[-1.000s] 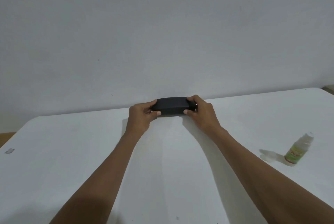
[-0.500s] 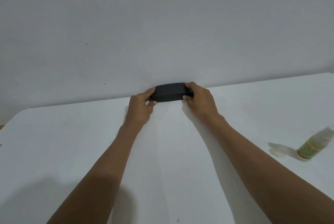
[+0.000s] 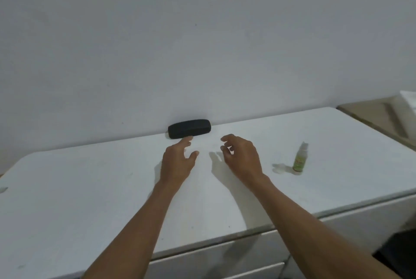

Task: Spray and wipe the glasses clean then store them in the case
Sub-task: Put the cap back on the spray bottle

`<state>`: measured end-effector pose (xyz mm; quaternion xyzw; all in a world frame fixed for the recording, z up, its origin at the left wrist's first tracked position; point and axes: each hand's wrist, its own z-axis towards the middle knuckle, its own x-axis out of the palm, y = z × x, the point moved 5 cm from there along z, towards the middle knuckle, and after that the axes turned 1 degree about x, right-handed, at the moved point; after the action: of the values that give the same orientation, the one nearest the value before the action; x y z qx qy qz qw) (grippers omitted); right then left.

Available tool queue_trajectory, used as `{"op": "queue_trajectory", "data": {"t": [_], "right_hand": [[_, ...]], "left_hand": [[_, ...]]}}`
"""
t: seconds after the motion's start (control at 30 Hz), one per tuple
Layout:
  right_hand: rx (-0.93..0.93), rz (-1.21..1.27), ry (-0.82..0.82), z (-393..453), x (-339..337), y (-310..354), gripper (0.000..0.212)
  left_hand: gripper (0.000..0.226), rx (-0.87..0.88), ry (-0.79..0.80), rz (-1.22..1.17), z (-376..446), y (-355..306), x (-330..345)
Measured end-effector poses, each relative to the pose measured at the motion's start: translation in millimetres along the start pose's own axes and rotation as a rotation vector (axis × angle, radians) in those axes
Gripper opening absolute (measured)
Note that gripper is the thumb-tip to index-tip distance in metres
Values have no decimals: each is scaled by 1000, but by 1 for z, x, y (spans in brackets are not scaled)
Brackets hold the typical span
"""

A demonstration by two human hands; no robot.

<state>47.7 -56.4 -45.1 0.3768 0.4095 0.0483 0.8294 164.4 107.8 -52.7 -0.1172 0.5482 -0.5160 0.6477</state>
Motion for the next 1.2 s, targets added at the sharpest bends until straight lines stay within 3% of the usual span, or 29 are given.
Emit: {"op": "queue_trajectory", "data": {"t": [0.3, 0.43, 0.57, 0.77, 0.97, 1.2], "right_hand": [[97, -89, -378, -84, -116, -41, 11], [241, -52, -431, -101, -146, -70, 17], [355, 21, -397, -100, -153, -93, 41], [356, 109, -294, -83, -149, -99, 55], [363, 93, -260, -73, -142, -100, 26], [368, 96, -278, -71, -139, -102, 23]], "left_hand": [[40, 217, 278, -110, -56, -114, 67], [42, 251, 352, -137, -72, -144, 97], [44, 259, 401, -141, -78, -156, 120], [39, 256, 404, -75, -74, -160, 145], [20, 270, 351, -34, -68, -153, 151], [16, 130, 158, -385, -40, -174, 125]]}}
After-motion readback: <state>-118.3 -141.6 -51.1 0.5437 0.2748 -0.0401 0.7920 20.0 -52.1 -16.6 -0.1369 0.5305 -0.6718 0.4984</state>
